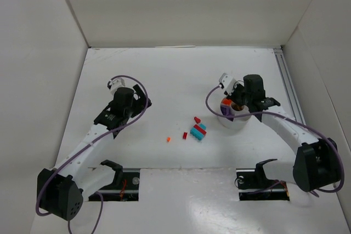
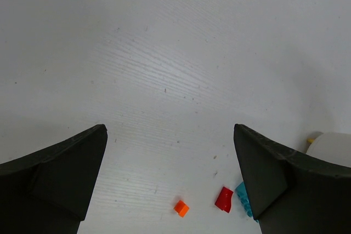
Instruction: Sort the legos into containers by color
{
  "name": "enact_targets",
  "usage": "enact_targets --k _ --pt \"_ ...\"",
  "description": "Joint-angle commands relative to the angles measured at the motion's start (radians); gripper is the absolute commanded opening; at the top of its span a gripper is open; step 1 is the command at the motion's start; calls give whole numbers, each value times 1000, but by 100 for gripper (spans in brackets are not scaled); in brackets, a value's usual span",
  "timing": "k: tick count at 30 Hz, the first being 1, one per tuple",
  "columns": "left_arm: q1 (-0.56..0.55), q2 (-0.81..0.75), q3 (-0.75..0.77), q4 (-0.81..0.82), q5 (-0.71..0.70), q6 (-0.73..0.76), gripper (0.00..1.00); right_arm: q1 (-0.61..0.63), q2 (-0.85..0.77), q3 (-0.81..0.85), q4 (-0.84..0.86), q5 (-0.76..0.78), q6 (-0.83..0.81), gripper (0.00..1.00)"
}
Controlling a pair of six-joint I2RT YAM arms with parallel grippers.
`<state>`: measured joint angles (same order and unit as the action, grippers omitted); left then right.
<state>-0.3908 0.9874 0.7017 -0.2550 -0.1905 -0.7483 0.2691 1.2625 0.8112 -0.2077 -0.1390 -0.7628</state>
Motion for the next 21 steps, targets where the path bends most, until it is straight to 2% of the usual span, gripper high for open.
enact_targets --k 1,5,11,13,17,18,20,21 --pt "3 -6 36 33 11 12 99 -2 -57 -23 47 -54 13 24" --pt "3 -6 36 33 20 12 99 -2 -81 -32 47 -77 13 39" --pt "3 4 36 33 39 21 99 7 -132 2 5 -86 22 46" --pt "3 4 36 33 83 33 99 21 -141 32 -28 -86 22 48" --pt "-35 -6 -14 72 196 67 98 45 -184 95 -93 -54 78 67" --pt "-58 -6 -25 83 221 67 96 45 -196 114 -104 -54 94 99" --pt "-132 7 -45 83 221 67 95 45 -209 126 -133 -42 118 100" --pt "-179 31 -71 71 211 54 90 45 -224 126 -146 -42 146 100"
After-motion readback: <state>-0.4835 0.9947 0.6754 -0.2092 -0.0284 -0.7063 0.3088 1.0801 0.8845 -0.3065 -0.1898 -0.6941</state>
